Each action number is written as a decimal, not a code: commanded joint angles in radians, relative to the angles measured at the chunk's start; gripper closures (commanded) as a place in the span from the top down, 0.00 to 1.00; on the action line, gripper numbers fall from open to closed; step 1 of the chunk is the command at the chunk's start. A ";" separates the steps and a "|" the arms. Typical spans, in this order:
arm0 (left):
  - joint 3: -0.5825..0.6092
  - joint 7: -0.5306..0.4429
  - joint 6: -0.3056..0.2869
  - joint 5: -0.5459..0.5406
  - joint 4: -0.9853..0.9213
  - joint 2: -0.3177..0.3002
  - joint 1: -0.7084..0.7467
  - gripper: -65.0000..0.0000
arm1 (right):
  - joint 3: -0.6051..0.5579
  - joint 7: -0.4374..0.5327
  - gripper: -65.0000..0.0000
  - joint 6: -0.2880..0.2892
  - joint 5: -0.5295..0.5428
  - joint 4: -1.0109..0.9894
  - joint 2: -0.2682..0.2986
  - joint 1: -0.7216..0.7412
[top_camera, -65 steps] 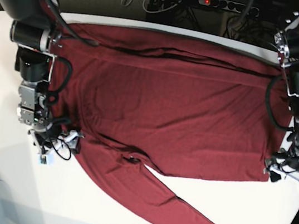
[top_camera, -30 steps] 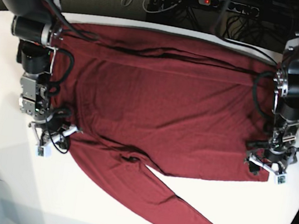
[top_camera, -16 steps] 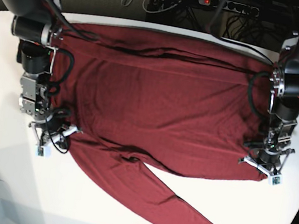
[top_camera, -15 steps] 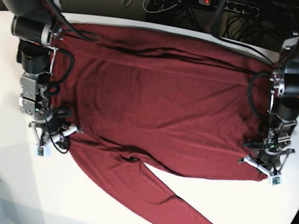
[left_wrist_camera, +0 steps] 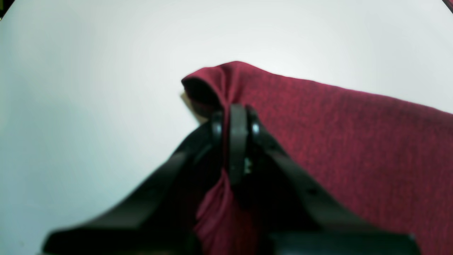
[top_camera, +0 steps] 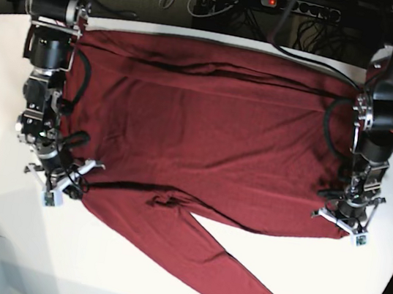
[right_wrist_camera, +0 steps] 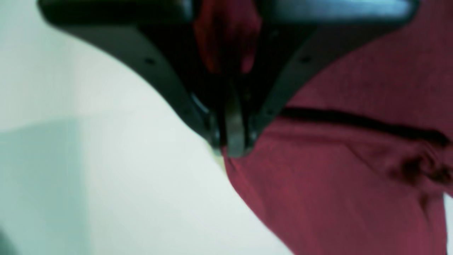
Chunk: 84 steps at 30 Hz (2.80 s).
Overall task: Layout the t-shirt on the table in an organized manner, then fold the t-shirt properly
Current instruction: 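Lift the grasped hem-side edge with both grippers, then fold the lifted edge over onto the collar fold with both grippers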
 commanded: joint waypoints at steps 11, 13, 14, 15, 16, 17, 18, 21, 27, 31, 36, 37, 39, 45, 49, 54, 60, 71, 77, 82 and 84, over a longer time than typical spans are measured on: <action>0.002 0.194 0.000 -0.183 0.547 -0.035 0.213 0.00 | 0.003 -0.037 0.00 0.005 0.011 0.318 0.008 -0.157; 0.000 0.214 0.002 -0.191 0.646 -0.035 0.263 0.00 | 0.003 -0.037 0.00 0.005 0.011 0.376 0.008 -0.192; 0.000 0.220 0.002 -0.193 0.683 -0.035 0.286 0.00 | 0.003 -0.037 0.00 0.005 0.011 0.401 0.008 -0.209; 0.000 0.226 0.002 -0.193 0.717 -0.035 0.308 0.00 | 0.003 -0.037 0.00 0.005 0.011 0.429 0.008 -0.230; -0.001 0.232 0.002 -0.193 0.737 -0.036 0.322 0.00 | 0.003 -0.037 0.00 0.005 0.011 0.450 0.008 -0.247; -0.001 0.238 0.002 -0.193 0.757 -0.036 0.335 0.00 | 0.003 -0.037 0.00 0.005 0.011 0.472 0.008 -0.264; -0.001 0.243 0.002 -0.193 0.780 -0.036 0.351 0.00 | 0.004 -0.037 0.00 0.005 0.011 0.496 0.008 -0.284; -0.058 0.243 0.002 -0.193 0.840 -0.036 0.404 0.00 | 0.032 -0.037 0.00 0.007 0.011 0.568 0.006 -0.347; -0.167 0.244 0.002 -0.193 0.941 -0.029 0.487 0.00 | 0.075 -0.037 0.00 0.129 0.011 0.633 0.003 -0.435; -0.170 0.244 0.002 -0.193 0.982 -0.029 0.535 0.00 | 0.075 -0.034 0.00 0.142 0.011 0.642 0.006 -0.485; -0.172 0.244 0.002 -0.193 1.025 -0.033 0.595 0.00 | 0.069 -0.033 0.00 0.146 0.008 0.639 0.012 -0.548; -0.172 0.244 0.002 -0.193 1.028 -0.033 0.602 0.00 | 0.067 -0.033 0.00 0.146 0.007 0.636 0.014 -0.559; -0.172 0.243 0.002 -0.203 1.030 -0.033 0.622 0.00 | 0.067 -0.031 0.00 0.146 0.008 0.634 0.022 -0.574; -0.202 0.243 0.002 -0.300 1.030 -0.050 0.661 0.00 | 0.075 -0.030 0.00 0.146 0.010 0.643 0.031 -0.599; -0.205 0.243 0.002 -0.332 1.048 -0.058 0.675 0.00 | 0.075 -0.030 0.00 0.146 0.011 0.679 0.052 -0.628; -0.205 0.243 0.002 -0.329 1.088 -0.058 0.696 0.00 | 0.069 -0.030 0.00 0.146 0.011 0.774 0.051 -0.682; -0.205 0.244 0.002 -0.326 1.078 -0.058 0.694 0.00 | 0.063 -0.036 0.00 0.236 0.007 0.866 0.000 -0.741; -0.207 0.244 0.002 -0.334 1.079 -0.084 0.694 0.00 | 0.069 -0.034 0.00 0.236 0.008 0.737 -0.024 -0.737; -0.207 0.244 0.002 -0.334 1.085 -0.085 0.707 0.00 | 0.075 -0.031 0.00 0.236 0.008 0.688 -0.017 -0.715; -0.213 0.244 0.002 -0.334 1.130 -0.085 0.727 0.00 | 0.075 -0.031 0.00 0.236 0.005 0.686 -0.015 -0.714; -0.244 0.244 0.002 -0.334 1.145 -0.085 0.742 0.00 | 0.075 -0.031 0.00 0.236 0.005 0.686 -0.015 -0.706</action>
